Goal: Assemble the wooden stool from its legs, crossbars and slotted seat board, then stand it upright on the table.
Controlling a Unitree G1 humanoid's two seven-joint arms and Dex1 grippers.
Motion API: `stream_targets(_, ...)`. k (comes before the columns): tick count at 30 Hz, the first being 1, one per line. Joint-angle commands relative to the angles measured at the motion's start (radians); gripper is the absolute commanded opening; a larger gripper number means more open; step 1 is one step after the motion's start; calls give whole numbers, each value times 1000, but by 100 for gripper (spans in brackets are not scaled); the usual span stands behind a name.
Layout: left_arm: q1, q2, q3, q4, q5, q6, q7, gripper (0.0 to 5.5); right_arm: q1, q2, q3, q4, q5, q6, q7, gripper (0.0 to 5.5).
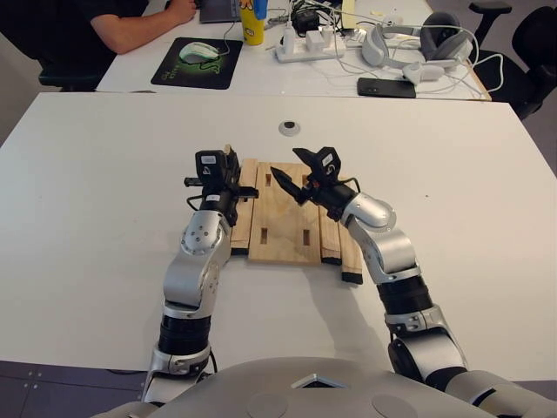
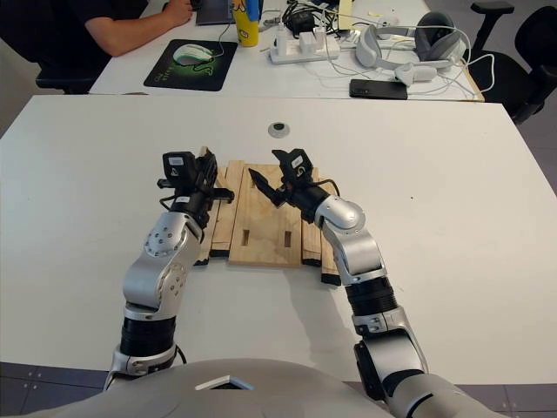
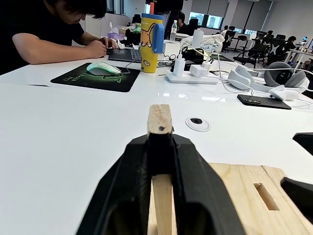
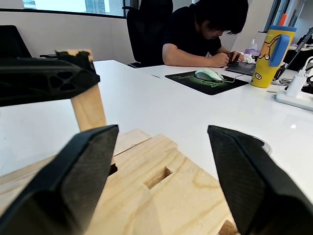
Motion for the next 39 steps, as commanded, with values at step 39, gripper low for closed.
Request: stream_targets(39,39,100,-108,71,76,159,-188,44,139,-77,107,55,-148,98,-39,337)
